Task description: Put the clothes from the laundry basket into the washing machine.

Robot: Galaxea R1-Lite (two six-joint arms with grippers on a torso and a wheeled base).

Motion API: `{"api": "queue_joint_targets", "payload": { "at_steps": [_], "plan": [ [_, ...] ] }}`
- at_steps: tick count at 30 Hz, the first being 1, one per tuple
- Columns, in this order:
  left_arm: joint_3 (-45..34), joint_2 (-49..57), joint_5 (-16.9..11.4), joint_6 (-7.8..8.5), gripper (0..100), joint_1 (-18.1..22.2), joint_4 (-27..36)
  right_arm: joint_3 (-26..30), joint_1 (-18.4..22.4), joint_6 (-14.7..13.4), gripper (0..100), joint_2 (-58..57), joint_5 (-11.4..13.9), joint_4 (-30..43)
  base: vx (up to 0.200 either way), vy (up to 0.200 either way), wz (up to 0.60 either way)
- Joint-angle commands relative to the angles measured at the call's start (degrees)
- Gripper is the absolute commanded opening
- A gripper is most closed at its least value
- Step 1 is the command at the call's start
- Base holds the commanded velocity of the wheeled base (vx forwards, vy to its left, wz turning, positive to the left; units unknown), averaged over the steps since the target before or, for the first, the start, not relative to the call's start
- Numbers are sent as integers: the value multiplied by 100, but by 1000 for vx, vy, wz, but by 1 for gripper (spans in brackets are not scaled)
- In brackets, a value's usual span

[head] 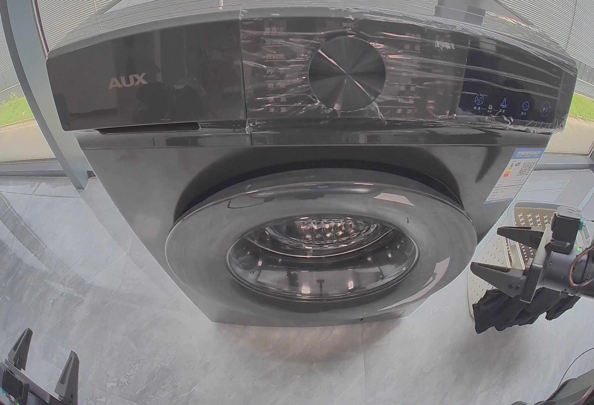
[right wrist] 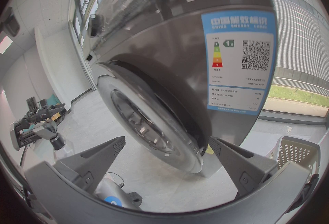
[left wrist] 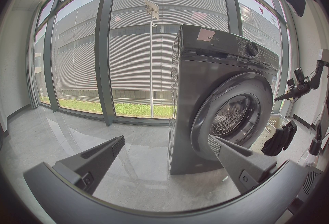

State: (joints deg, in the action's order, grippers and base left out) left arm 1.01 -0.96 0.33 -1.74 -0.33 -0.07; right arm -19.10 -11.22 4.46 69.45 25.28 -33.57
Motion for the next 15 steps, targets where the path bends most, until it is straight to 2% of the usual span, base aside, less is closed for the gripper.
{"api": "queue_joint_targets", "payload": {
  "at_steps": [1, 3, 5, 15],
  "plan": [
    [-101, 96, 2, 7, 100, -2, -1, -120, -109, -86, 100, 807, -190, -211, 0, 0, 0],
    [-101, 96, 2, 7, 100, -2, -1, -155, -197, -121, 100, 939, -313, -413, 0, 0, 0],
    [-101, 96, 2, 7, 100, -2, -1, -182, -329, -139, 100, 1035, -322, -563, 0, 0, 0],
    [-101, 96, 2, -1, 100, -2, -1, -190, -452, -191, 100, 1642, -349, -1310, 0, 0, 0]
  ]
}}
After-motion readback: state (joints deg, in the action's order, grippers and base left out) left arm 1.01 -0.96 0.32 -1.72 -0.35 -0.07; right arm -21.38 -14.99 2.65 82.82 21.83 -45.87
